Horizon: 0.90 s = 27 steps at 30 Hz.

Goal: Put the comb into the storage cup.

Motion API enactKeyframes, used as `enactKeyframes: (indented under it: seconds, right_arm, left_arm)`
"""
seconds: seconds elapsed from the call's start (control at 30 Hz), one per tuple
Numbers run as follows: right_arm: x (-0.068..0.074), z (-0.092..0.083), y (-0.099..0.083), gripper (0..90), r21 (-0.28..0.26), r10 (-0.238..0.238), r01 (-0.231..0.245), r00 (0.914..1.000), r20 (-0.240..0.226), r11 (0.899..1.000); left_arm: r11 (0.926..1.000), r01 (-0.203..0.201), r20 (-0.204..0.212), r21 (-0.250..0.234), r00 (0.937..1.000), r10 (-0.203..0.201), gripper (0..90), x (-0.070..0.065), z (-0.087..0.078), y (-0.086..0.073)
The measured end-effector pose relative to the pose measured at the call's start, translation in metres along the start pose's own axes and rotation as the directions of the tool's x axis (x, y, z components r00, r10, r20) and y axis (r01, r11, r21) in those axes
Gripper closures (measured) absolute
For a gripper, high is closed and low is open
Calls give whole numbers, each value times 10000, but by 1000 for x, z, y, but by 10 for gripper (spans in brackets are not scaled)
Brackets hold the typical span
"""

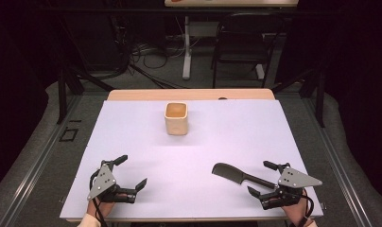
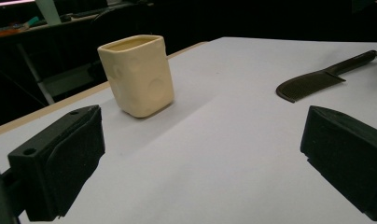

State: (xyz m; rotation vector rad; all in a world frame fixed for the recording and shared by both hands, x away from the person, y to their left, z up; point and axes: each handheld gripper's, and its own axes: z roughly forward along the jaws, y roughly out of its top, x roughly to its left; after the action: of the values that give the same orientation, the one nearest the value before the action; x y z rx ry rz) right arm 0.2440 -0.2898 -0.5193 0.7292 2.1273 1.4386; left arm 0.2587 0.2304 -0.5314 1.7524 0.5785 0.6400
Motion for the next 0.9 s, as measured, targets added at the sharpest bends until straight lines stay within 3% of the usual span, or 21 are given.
enactKeyframes:
  seconds: [0.33,0.9]
  right_arm:
    - [0,0,0,0,-8,11,-11,10000,15,10000]
    - [0,3,8,0,804,102,-103,9999,8,9967]
  left_arm:
    - [10000,-5,-20,63,10000,5,0,0,1,0]
    - [10000,-25,-55,96,10000,26,0,0,1,0]
